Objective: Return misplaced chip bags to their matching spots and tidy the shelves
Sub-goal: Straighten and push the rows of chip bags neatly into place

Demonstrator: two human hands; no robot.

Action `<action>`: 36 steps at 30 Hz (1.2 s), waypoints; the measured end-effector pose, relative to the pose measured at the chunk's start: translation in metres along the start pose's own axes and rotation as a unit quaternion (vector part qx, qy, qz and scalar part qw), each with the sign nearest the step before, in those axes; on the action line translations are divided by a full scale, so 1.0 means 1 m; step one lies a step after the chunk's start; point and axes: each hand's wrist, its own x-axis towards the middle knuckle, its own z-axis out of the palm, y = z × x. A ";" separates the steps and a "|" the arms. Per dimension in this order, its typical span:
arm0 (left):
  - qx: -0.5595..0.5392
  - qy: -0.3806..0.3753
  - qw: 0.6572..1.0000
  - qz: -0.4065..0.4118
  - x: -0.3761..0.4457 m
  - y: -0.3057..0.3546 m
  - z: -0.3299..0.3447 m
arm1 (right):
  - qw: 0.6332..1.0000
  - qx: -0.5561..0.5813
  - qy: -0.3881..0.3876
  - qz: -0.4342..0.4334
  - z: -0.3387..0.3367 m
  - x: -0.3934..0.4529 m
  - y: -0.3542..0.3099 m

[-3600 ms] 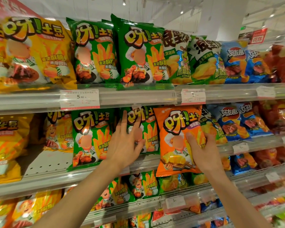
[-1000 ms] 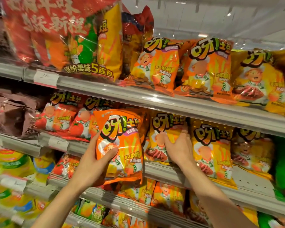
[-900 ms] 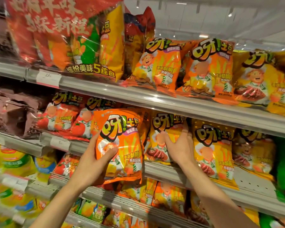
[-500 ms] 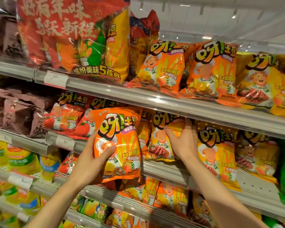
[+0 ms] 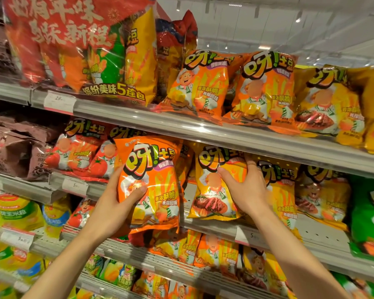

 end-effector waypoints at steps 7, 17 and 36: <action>-0.010 -0.038 0.999 0.027 0.011 0.012 0.037 | 1.000 0.015 0.025 0.001 -0.040 -0.019 0.027; 0.003 -0.078 0.995 0.063 0.048 0.032 0.111 | 0.996 0.011 0.078 0.042 -0.096 -0.039 0.077; 0.240 -0.041 0.965 0.098 0.063 0.025 0.176 | 0.990 0.030 0.126 0.064 -0.143 -0.043 0.138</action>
